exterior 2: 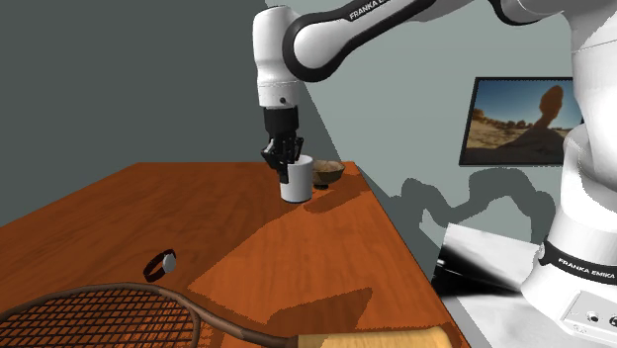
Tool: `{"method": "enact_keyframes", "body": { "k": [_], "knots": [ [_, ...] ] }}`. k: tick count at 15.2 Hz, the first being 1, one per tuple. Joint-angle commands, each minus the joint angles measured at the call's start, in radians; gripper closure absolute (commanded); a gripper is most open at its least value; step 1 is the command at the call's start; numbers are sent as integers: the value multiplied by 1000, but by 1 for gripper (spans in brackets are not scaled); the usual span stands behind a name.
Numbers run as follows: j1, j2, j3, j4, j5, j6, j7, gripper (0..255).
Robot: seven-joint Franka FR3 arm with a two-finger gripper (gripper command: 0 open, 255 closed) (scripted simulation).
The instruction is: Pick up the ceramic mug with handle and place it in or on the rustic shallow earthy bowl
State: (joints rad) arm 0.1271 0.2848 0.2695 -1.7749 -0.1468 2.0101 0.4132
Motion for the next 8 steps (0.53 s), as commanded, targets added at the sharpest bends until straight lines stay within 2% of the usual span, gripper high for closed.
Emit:
{"method": "enact_keyframes", "body": {
  "k": [1,8],
  "knots": [
    [-1,-8,1,17,4,-25,-4,255],
    [-1,-33,4,79,15,-110,-15,255]
  ]
}}
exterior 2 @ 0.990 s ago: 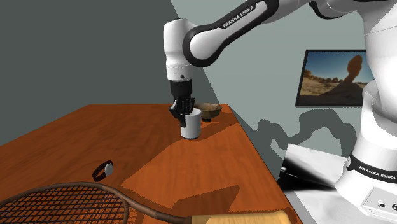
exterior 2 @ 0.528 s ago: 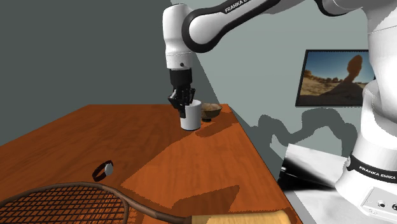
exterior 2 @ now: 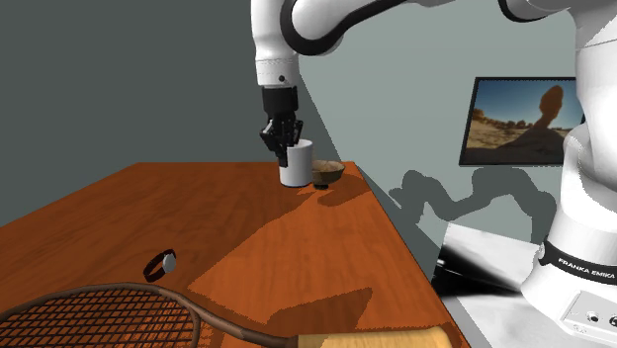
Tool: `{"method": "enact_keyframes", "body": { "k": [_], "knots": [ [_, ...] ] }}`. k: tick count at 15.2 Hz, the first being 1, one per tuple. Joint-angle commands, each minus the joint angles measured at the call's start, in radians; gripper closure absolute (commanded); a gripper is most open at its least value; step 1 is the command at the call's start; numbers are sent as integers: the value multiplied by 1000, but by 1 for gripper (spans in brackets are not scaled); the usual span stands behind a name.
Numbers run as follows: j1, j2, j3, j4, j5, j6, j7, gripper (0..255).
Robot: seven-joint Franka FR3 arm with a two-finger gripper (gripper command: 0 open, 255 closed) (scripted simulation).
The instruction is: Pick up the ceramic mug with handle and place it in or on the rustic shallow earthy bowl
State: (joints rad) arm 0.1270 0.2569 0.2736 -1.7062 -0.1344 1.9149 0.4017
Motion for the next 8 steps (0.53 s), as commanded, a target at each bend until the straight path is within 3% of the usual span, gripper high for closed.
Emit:
{"method": "enact_keyframes", "body": {
  "k": [1,8],
  "knots": [
    [-1,-8,0,20,3,-27,-5,255],
    [0,-20,3,98,10,-116,-13,255]
  ]
}}
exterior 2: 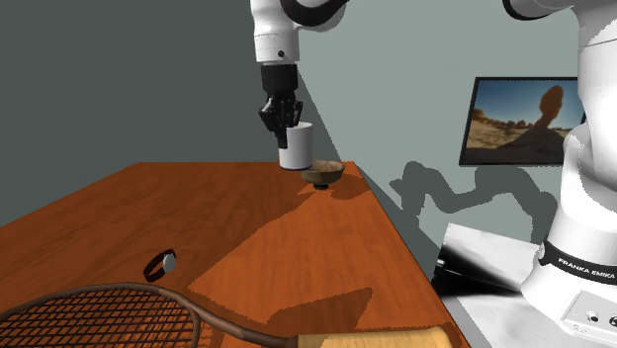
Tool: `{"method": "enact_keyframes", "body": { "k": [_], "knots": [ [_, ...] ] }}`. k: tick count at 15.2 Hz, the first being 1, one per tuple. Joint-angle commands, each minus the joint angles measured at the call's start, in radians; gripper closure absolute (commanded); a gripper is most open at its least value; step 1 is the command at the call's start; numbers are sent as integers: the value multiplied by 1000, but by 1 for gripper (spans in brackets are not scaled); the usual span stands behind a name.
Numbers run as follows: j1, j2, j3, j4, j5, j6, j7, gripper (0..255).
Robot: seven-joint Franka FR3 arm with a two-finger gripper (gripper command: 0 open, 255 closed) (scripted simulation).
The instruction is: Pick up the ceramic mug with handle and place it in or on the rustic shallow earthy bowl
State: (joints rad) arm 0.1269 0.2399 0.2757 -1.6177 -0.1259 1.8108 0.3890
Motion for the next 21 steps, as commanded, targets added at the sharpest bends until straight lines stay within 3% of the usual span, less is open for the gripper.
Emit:
{"method": "enact_keyframes", "body": {
  "k": [1,6,14,21],
  "knots": [
    [1,-4,1,21,2,-25,-1,255],
    [3,-6,2,79,3,-85,-6,255],
    [-110,-57,-66,40,24,-81,-187,255],
    [-202,-49,-128,74,31,-95,-343,255]
  ]
}}
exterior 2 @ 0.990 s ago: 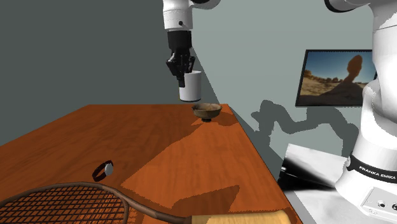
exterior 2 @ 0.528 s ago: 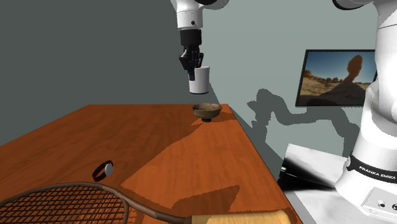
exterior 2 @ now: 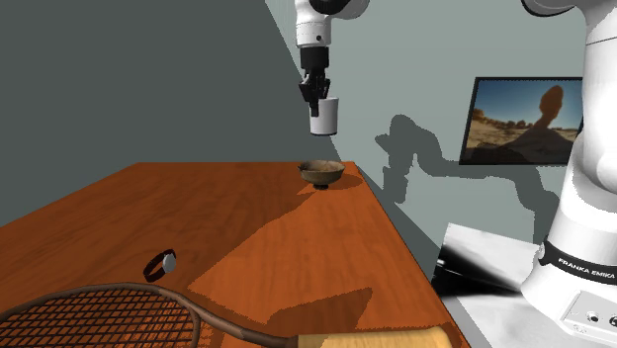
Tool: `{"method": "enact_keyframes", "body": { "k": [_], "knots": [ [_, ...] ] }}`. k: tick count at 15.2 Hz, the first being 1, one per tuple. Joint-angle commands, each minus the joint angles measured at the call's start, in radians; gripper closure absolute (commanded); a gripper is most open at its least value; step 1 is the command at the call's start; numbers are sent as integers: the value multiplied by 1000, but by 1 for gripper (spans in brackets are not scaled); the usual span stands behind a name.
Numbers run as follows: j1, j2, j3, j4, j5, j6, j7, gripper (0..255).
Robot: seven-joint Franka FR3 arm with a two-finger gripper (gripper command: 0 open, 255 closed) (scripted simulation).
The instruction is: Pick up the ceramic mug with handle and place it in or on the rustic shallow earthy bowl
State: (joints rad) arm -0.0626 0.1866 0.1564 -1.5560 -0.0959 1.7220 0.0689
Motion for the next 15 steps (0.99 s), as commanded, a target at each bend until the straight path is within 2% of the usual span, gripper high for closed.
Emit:
{"method": "enact_keyframes", "body": {
  "k": [1,2,15],
  "knots": [
    [-25,9,-17,23,2,-10,-45,255],
    [-38,15,-25,34,2,-14,-67,255],
    [-41,21,-27,-132,-2,158,-55,255]
  ]
}}
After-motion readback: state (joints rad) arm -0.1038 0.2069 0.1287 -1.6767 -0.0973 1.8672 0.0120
